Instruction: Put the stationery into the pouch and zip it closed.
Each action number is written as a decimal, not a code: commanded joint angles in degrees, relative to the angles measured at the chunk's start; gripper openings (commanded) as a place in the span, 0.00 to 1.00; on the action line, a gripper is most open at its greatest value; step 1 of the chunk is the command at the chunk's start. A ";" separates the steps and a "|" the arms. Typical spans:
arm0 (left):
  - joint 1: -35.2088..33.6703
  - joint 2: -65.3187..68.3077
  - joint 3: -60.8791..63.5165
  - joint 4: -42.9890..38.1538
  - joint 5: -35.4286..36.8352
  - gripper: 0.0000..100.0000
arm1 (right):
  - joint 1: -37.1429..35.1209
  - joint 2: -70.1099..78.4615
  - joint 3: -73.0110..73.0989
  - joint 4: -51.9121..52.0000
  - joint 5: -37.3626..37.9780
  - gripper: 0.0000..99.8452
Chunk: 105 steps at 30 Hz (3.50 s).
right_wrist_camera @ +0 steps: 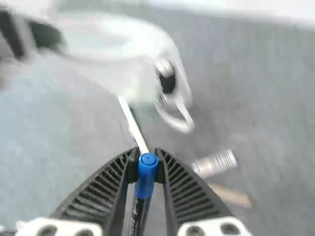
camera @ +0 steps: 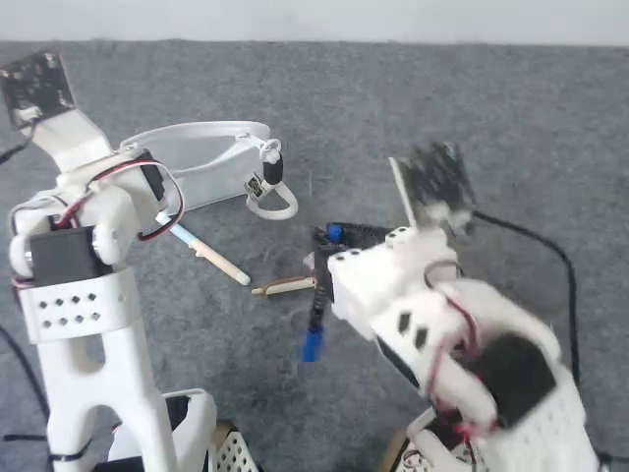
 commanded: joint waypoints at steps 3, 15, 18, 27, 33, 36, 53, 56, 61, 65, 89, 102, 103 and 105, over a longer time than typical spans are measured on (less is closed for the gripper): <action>0.26 -0.35 0.13 -1.58 0.53 0.01 | -1.01 -13.49 11.87 -20.70 1.93 0.01; 0.26 -0.35 0.22 -1.49 0.53 0.01 | -0.84 -16.31 25.93 -60.88 6.86 0.01; 0.26 -0.35 0.22 -1.49 0.53 0.01 | -0.84 -15.08 27.52 -70.11 6.95 0.01; 0.26 -0.35 0.22 -1.49 0.53 0.01 | -0.75 -1.45 27.52 -86.64 13.63 0.01; 0.18 -0.35 0.22 -1.49 0.53 0.01 | -0.75 7.60 27.52 -95.52 18.37 0.01; 0.18 -0.35 0.22 -1.49 0.53 0.01 | -0.66 10.86 27.52 -96.84 18.46 0.01; 0.00 -0.35 0.22 -1.58 0.53 0.01 | -1.01 14.90 23.91 -82.68 20.48 0.04; 0.09 -0.18 0.22 -1.58 0.53 0.01 | -1.10 14.90 23.91 -81.71 20.22 0.15; 0.09 0.00 0.22 -1.58 0.53 0.01 | -0.75 13.23 23.56 -78.20 13.19 0.20; 0.09 0.00 0.22 -1.58 0.53 0.01 | -1.10 8.84 23.21 -73.10 10.64 0.20; -0.09 -0.09 1.89 -3.60 0.53 0.01 | 8.31 4.70 21.54 -41.54 0.62 0.20; -2.81 -0.35 3.38 -5.54 0.62 0.01 | 8.31 25.10 11.96 -21.76 -10.46 0.20; -2.99 -0.35 3.30 -5.54 0.62 0.01 | 8.31 27.21 11.25 -21.67 -10.64 0.20; -2.99 -0.35 3.30 -5.54 0.62 0.01 | 8.40 31.43 9.76 -21.76 -10.99 0.17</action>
